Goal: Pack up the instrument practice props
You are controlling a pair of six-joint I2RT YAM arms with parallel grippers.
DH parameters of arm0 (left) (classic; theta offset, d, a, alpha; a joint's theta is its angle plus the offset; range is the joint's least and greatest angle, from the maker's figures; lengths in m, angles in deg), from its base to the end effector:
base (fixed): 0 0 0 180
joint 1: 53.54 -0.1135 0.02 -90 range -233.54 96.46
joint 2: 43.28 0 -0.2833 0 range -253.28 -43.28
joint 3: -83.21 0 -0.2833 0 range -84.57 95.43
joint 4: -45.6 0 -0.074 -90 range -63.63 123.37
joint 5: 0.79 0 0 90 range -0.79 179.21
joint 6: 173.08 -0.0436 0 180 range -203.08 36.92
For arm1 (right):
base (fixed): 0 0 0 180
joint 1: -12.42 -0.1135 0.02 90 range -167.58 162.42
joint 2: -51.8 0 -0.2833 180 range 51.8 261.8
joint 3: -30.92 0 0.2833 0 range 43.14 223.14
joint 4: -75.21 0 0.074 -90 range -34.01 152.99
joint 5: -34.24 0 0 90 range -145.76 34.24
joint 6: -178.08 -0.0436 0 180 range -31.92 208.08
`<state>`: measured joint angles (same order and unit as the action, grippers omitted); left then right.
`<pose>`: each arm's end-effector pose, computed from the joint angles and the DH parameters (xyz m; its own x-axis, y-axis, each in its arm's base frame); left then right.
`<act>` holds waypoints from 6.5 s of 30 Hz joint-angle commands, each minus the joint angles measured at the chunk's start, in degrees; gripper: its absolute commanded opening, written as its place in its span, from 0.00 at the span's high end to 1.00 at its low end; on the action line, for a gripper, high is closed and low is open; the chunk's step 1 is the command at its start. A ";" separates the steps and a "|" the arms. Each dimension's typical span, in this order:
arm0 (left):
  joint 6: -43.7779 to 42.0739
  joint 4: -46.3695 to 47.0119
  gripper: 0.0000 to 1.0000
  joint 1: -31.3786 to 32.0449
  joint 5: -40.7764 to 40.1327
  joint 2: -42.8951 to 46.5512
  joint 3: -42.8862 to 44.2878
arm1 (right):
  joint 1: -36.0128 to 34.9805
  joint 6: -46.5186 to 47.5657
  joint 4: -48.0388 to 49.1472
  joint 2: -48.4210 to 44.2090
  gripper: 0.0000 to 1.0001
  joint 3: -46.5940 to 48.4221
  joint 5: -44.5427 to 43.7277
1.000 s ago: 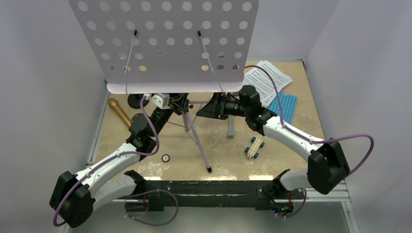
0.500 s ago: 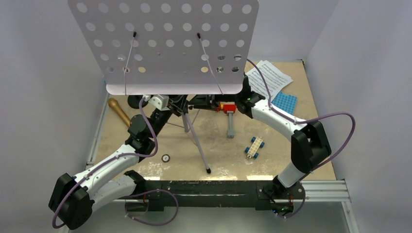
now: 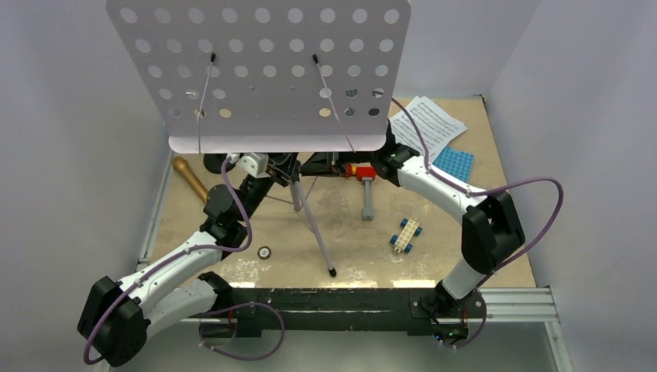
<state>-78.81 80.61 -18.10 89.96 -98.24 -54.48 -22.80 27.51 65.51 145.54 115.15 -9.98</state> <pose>0.1973 -0.1411 0.3281 0.2652 -0.2801 -0.9226 0.6111 0.7890 -0.0639 0.3222 0.2657 0.3150 -0.9639 0.0631 -0.2586 -0.2352 0.2534 0.9383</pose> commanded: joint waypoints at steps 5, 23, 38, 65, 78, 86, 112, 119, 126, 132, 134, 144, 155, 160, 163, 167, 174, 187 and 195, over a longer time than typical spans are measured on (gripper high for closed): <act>3.23 -2.18 1.00 0.85 0.26 0.68 -0.30 | -2.57 12.03 -5.25 -1.87 0.99 5.70 -4.50; 5.20 -2.51 0.85 0.86 -0.49 2.16 0.30 | -10.74 46.83 11.22 -16.14 0.53 -17.28 -40.19; 6.51 1.90 0.43 0.86 -0.51 4.86 1.02 | -10.09 33.28 3.46 -19.28 0.35 -14.87 -33.69; 2.40 16.08 0.37 0.90 -5.20 7.55 -4.43 | -7.23 27.88 2.83 -19.83 0.35 -15.34 -27.23; -0.86 22.02 0.49 1.66 -6.03 -0.76 0.38 | -7.23 27.44 3.37 -20.13 0.36 -16.22 -26.61; -1.38 21.23 0.87 1.83 -5.77 -1.90 2.62 | -7.23 27.24 3.16 -20.52 0.36 -16.22 -25.70; 2.47 -4.45 1.00 2.01 -13.18 5.66 -7.08 | -11.46 48.24 38.07 -24.64 0.36 -30.22 -31.31; 4.75 -7.95 1.00 2.05 -10.95 0.35 -3.39 | -11.59 50.17 47.09 -21.44 0.37 -28.75 -29.69; 6.55 -7.29 1.00 2.05 -11.20 -2.39 -4.29 | -11.54 46.81 54.03 -15.95 0.38 -25.69 -27.02; 8.04 -9.44 1.00 2.02 -11.73 -0.42 -6.90 | -11.54 43.87 57.90 -12.13 0.39 -23.15 -24.66; 8.56 -10.42 1.00 2.06 -11.72 0.57 -8.11 | -11.54 43.75 57.95 -12.39 0.39 -23.48 -24.64; 12.70 -6.95 1.00 2.27 -9.10 0.85 -10.03 | -11.45 41.40 56.16 -25.05 0.34 -38.95 -26.43; 17.34 0.69 1.00 3.83 -2.86 -2.54 -10.73 | -11.45 45.22 40.93 -47.11 0.31 -50.65 -34.51; 18.48 5.20 1.00 6.39 -2.64 -5.01 -12.75 | -11.45 46.42 40.77 -48.05 0.31 -49.95 -34.43; 19.24 5.14 1.00 7.49 -3.20 -5.07 -14.56 | -11.50 45.92 43.18 -45.66 0.31 -49.12 -34.29; 19.80 5.40 1.00 7.90 -4.33 -4.72 -16.92 | -11.45 45.54 46.48 -42.05 0.31 -46.61 -33.70; 16.41 0.63 0.95 7.89 -7.17 2.26 -15.87 | -11.50 47.12 44.94 -39.85 0.31 -42.39 -32.66; 13.24 -5.56 0.56 7.91 -6.99 4.72 -9.66 | -11.45 47.73 43.09 -38.63 0.30 -39.60 -32.24; 13.52 -5.93 0.52 7.90 -7.13 7.31 -10.38 | -11.49 48.25 43.26 -38.46 0.30 -39.23 -32.59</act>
<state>-67.14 84.90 -10.75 81.51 -90.63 -63.38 -34.17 74.32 107.15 106.98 73.25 -42.75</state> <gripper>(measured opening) 0.467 0.698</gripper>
